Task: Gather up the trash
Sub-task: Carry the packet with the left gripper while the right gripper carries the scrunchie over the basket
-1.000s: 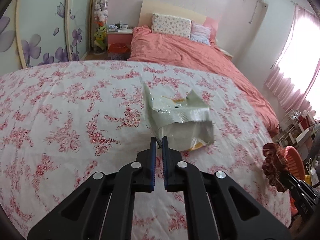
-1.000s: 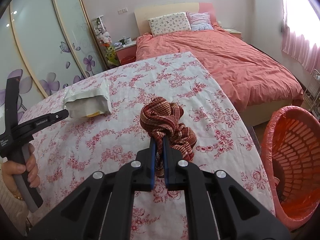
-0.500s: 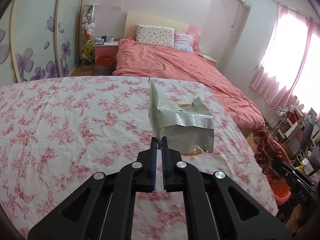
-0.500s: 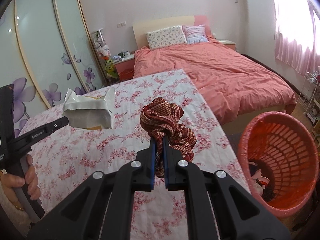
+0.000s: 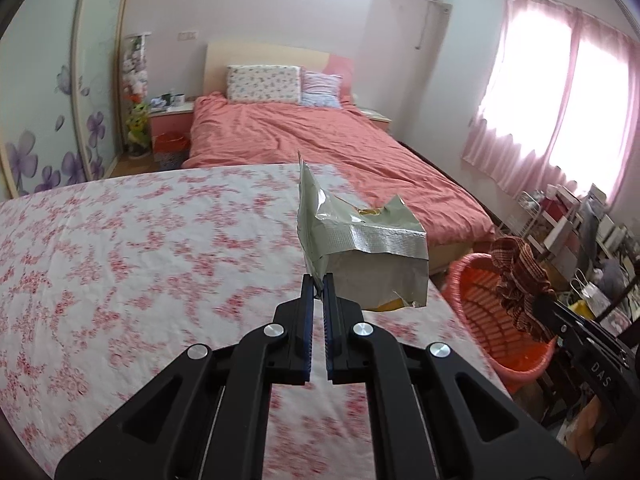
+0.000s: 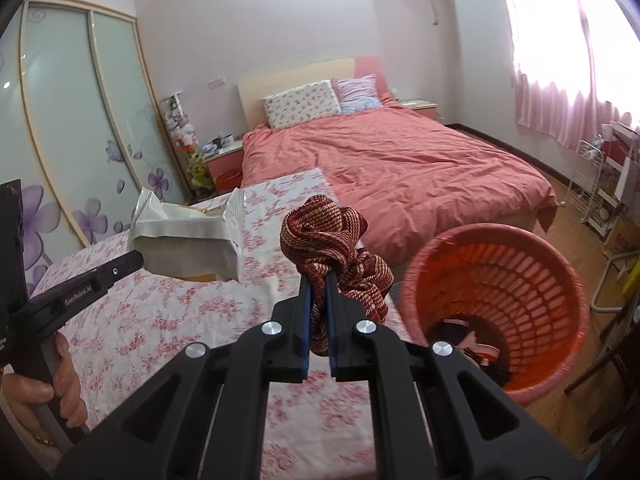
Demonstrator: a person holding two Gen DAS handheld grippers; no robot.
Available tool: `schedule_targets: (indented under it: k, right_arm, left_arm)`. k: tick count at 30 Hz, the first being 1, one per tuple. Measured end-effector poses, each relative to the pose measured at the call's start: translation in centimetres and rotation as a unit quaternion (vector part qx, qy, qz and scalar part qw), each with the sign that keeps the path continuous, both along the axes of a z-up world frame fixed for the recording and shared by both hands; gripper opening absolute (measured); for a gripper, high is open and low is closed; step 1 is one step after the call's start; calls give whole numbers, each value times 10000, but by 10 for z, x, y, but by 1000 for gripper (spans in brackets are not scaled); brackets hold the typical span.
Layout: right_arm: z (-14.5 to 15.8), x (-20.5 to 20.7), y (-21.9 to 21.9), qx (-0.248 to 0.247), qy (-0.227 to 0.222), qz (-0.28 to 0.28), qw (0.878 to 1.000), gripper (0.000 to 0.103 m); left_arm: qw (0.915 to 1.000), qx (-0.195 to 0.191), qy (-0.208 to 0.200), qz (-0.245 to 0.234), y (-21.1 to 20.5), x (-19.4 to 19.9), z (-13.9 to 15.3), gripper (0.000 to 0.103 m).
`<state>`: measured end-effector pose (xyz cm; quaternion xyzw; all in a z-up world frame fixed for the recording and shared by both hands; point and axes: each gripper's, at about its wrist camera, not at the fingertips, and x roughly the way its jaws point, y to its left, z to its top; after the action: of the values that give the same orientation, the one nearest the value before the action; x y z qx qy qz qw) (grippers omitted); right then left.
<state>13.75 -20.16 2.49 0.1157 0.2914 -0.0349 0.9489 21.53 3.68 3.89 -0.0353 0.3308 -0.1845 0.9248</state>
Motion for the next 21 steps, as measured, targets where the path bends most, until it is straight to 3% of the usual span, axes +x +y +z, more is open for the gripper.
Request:
schedule_targets:
  k: [13, 21]
  right_arm:
    - [-11, -42, -76, 253, -78, -814, 9963, 8]
    - [-24, -47, -109, 272, -40, -1150, 9930, 8]
  left_arm:
    - [9984, -14, 28, -563, -71, -21, -8, 4]
    - [9961, 7, 174, -864, -114, -29, -20, 4]
